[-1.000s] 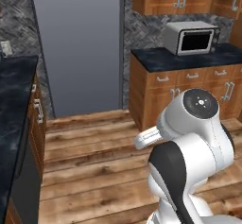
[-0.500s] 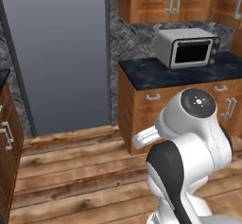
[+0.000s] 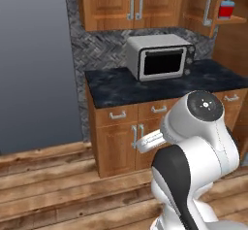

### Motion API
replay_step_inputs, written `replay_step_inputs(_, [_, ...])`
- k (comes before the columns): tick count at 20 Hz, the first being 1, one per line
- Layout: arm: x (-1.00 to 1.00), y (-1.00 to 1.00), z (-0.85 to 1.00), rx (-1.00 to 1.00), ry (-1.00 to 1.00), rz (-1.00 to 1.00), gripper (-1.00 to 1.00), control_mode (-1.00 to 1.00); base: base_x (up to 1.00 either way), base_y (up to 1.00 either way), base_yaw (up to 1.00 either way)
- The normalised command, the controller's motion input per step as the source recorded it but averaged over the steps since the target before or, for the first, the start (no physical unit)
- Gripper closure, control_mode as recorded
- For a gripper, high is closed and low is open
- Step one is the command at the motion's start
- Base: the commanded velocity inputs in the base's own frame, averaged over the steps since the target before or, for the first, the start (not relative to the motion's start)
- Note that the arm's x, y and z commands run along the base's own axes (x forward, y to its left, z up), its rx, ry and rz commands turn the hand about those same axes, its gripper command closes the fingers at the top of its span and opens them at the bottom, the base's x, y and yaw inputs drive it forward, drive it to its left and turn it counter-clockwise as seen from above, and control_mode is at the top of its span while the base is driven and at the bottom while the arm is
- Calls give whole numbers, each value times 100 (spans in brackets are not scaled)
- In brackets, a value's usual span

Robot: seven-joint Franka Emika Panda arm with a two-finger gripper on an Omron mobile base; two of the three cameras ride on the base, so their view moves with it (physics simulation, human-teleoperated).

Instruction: Open the cabinet directly in front. Then move the liquor and the mug to the dining counter with the jar on it.

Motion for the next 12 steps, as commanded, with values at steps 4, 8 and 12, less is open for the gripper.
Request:
replay_step_inputs(4, [0, 0, 0, 0, 0, 0, -100, 100, 47, -100, -7])
replay_step_inputs(8, [0, 0, 0, 0, 0, 0, -100, 100, 44, -100, -7])
replay_step_inputs(12, [0, 0, 0, 0, 0, 0, -100, 100, 41, -100, -7])
